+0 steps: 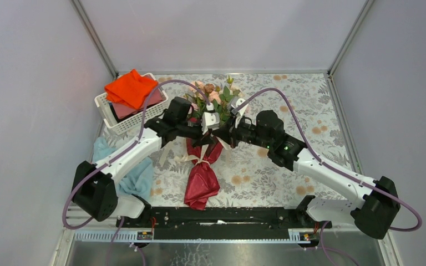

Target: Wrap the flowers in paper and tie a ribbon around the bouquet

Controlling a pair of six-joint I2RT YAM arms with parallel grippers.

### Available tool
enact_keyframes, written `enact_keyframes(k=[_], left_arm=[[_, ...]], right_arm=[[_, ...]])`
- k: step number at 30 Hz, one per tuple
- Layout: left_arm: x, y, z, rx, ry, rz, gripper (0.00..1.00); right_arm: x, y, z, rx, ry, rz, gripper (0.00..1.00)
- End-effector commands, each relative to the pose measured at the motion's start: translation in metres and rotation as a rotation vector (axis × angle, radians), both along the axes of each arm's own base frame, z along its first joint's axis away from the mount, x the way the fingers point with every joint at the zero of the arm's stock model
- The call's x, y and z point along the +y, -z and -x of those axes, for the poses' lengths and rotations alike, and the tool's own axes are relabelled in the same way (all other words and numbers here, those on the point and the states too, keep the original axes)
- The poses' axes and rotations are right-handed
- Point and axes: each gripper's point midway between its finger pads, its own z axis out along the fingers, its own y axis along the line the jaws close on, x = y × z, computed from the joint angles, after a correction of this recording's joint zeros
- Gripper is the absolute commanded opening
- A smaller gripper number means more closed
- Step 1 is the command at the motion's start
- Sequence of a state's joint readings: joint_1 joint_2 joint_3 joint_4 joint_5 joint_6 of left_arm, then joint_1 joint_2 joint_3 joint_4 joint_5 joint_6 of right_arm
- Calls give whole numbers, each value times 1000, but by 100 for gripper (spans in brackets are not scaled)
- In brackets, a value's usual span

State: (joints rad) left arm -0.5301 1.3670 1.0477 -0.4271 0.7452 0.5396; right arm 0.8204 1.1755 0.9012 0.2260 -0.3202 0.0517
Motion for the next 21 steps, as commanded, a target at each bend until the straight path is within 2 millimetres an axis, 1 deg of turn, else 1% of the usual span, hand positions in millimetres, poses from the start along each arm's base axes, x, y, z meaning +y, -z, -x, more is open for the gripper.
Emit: enact_keyframes(k=[1,3,4,5,6,7,8,9,10,11,12,13,14,15,16,18,19,21], left_arm=[[-7,-22,-12,7,-35,91,0],[3,-22,-32,37,-170,86,0],[8,-21,-45,53,-253,92,0],[13,-18,-53,75,-317,91,0],[16,-13,-59,97,-356,88,0],[19,-10,-62,120,-385,93,0],[21,-9,-65,137,-407,106,0],[22,-9,-65,156,-420,119,0],[23,-8,-65,168,-427,129,0],[22,-10,-62,177,-422,140,0],[20,-9,-56,194,-403,151,0],[17,-11,-48,214,-364,167,0],[12,-13,-39,246,-318,187,0],[8,-15,-32,275,-287,208,0],[6,-17,-27,293,-270,221,0],[6,-23,-26,281,-264,235,0],[6,-26,-28,269,-273,242,0],[6,-33,-31,255,-286,258,0]], right_arm=[[-10,-20,-10,-45,30,16,10],[-24,-16,-22,4,119,18,53],[-30,-15,-23,17,131,9,66],[-34,-15,-22,16,133,1,72],[-37,-14,-19,8,132,-4,74],[-39,-12,-16,3,125,-8,74],[-39,-11,-10,13,108,-16,71],[-37,-13,-3,43,88,-36,65],[-31,-15,8,72,56,-58,60],[-20,-20,20,78,11,-83,57],[-7,-20,34,70,-39,-96,57],[7,-15,47,63,-88,-106,58],[18,-6,55,69,-118,-123,58],[26,13,56,99,-118,-123,57],[31,29,51,134,-87,-131,55],[40,57,46,186,-43,-155,49],[45,76,47,183,-38,-133,49],[56,98,46,161,-42,-101,48]])
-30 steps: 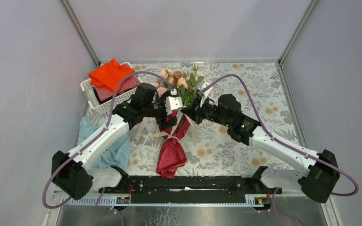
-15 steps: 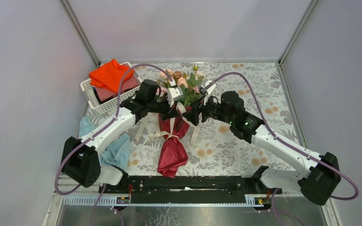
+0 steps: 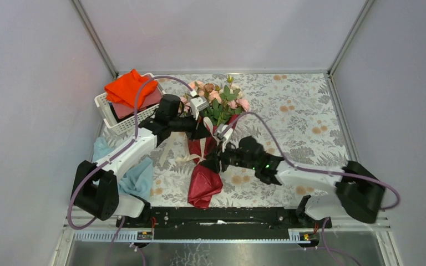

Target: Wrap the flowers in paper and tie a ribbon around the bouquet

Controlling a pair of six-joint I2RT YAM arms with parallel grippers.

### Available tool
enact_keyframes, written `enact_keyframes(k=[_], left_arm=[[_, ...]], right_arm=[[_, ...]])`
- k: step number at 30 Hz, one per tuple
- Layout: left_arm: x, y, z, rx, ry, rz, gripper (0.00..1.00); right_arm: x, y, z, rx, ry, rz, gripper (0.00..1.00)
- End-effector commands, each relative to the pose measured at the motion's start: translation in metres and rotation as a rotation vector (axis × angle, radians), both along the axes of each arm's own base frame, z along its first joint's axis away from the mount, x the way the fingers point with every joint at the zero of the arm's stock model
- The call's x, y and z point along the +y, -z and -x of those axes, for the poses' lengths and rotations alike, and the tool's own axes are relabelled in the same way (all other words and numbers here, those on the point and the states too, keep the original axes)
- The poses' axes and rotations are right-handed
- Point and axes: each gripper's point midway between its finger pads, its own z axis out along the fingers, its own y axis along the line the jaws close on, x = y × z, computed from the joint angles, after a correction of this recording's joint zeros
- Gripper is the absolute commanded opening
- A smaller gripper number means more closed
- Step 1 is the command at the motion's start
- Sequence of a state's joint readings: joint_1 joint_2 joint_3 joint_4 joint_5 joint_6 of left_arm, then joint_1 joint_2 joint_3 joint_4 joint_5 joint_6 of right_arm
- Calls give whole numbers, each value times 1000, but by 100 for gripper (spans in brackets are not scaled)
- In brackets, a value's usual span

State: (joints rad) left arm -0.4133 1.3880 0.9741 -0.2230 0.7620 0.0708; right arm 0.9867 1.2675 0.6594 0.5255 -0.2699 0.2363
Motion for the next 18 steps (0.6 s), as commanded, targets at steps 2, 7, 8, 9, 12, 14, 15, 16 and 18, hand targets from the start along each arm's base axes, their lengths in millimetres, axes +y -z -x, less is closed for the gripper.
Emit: enact_keyframes(k=[2,7,8,9,12,14,15,16,18], left_arm=[[-10,-42,-3,-95,15,113,0],[-15,-53,4,-76,32,155,0],[-17,-56,5,-72,42,164,0],[-18,-59,6,-70,51,172,0],[-23,-68,13,-59,81,196,0],[-27,-73,16,-42,100,211,0],[-30,-74,19,-37,113,215,0],[-32,-76,22,-29,126,221,0],[-35,-84,27,-19,158,242,0]], right_arm=[[31,37,-12,-4,31,-25,44],[27,89,-13,17,70,54,37],[20,103,-16,23,105,70,36],[12,119,-17,31,138,100,35],[-9,167,-18,64,195,222,33],[-21,191,-17,87,220,286,33],[-28,199,-17,95,241,304,32],[-33,204,-16,106,257,313,32],[-43,207,-12,120,275,324,32]])
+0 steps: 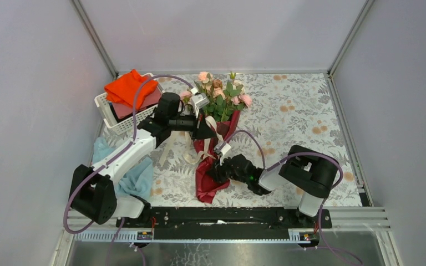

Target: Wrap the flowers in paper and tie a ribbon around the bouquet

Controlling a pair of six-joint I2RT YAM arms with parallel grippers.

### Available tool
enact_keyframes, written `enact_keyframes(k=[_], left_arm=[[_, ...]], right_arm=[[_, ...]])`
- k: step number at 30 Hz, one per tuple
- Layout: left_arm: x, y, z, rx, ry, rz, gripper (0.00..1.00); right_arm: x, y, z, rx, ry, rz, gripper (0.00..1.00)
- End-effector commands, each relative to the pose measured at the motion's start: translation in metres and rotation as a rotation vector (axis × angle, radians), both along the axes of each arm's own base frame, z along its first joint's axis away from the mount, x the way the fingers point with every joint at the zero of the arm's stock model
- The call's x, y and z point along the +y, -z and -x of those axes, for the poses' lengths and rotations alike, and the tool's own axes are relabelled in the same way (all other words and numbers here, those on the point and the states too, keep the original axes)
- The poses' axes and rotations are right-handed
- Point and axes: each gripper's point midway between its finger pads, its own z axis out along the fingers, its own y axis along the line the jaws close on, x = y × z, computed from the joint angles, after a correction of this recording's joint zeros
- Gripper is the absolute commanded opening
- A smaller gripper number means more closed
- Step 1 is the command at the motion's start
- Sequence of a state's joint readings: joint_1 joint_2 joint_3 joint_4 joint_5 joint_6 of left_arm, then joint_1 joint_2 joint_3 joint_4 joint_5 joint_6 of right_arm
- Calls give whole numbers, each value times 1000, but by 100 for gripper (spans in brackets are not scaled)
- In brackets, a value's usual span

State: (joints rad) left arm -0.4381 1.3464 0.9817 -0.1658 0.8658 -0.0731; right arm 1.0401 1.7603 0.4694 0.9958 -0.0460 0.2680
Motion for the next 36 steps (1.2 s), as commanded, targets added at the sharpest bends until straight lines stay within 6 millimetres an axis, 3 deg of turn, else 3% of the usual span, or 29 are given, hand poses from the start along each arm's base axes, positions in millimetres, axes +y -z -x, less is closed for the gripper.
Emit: enact_keyframes(k=[1,4,7,9,13,16,18,20,25,29,30,36], left_arm=[[-17,-54,8,-75,103,125,0],[-16,-62,7,-84,104,116,0],[-14,-58,3,-92,81,95,0],[-11,-40,-3,-95,44,61,0],[-7,-7,-21,-129,-12,-7,0],[-2,7,-29,-164,-30,-56,0],[-2,9,-28,-167,-22,-59,0],[-4,9,-27,-162,-15,-54,0],[-4,10,-22,-167,4,-53,0],[-5,11,-19,-168,14,-56,0],[-5,12,-18,-167,18,-56,0],[-4,16,-14,-167,43,-72,0]], right_arm=[[-41,37,4,36,107,130,32],[-49,33,8,19,85,157,33],[-46,21,14,-2,14,178,35],[-36,-9,21,-36,-63,123,39],[-21,-91,59,-107,-321,-46,52],[-26,-152,95,-166,-493,-194,64],[-36,-180,100,-228,-492,-236,69],[-50,-191,86,-293,-402,-200,73],[-89,-209,-5,-527,53,-54,96],[-85,-208,-59,-510,83,-38,98],[-83,-199,-71,-489,75,-31,98],[-60,-167,-105,-512,9,74,93]])
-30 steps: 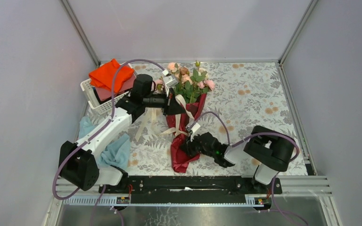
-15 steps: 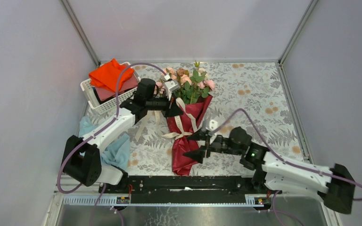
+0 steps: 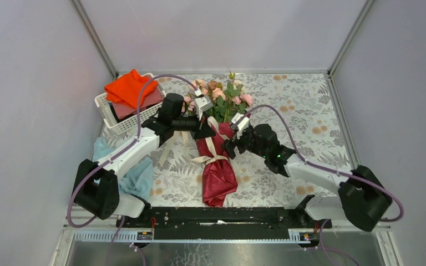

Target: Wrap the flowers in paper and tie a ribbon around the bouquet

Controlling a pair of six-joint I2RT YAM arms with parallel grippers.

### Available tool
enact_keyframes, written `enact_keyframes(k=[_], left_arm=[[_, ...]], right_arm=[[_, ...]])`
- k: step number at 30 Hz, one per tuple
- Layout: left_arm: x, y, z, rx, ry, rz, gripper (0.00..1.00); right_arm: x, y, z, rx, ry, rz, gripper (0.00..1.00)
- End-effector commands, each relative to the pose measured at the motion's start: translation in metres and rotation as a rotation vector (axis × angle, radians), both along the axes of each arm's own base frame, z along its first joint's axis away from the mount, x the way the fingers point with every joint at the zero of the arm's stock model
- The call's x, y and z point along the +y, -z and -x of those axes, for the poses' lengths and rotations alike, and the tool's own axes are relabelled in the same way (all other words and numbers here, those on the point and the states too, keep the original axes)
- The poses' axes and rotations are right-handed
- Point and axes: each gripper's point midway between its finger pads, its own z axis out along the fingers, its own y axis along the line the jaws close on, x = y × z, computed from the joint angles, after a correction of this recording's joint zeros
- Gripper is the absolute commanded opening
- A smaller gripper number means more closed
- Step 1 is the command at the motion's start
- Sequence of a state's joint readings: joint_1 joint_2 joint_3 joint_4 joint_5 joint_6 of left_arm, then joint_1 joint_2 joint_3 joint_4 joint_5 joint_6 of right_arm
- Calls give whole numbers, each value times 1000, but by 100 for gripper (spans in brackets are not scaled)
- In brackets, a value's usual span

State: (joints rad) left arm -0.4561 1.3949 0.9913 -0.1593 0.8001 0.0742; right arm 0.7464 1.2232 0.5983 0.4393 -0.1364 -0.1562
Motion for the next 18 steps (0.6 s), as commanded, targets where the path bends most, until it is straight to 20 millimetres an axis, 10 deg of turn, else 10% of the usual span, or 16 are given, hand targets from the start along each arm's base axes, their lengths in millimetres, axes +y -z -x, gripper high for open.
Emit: enact_keyframes(k=[1,6,7,9,10,14,18], left_arm=[[-2,-1,3,-45,35,-3,0],[3,9,12,-53,100,-52,0],[7,15,19,-48,137,-85,18],[25,28,34,-120,280,-213,84],[41,40,36,-156,316,-294,97],[97,94,23,-379,353,-566,99],[96,134,26,-402,395,-619,99]], right_arm=[[27,-28,-25,-131,-65,-22,90],[30,-29,-42,-147,-36,-89,37],[28,-31,-45,-148,-25,-106,23],[19,-32,-50,-129,4,-123,9],[12,-31,-52,-113,24,-127,8],[-5,-25,-49,-76,68,-133,5],[-4,-22,-45,-40,63,-143,0]])
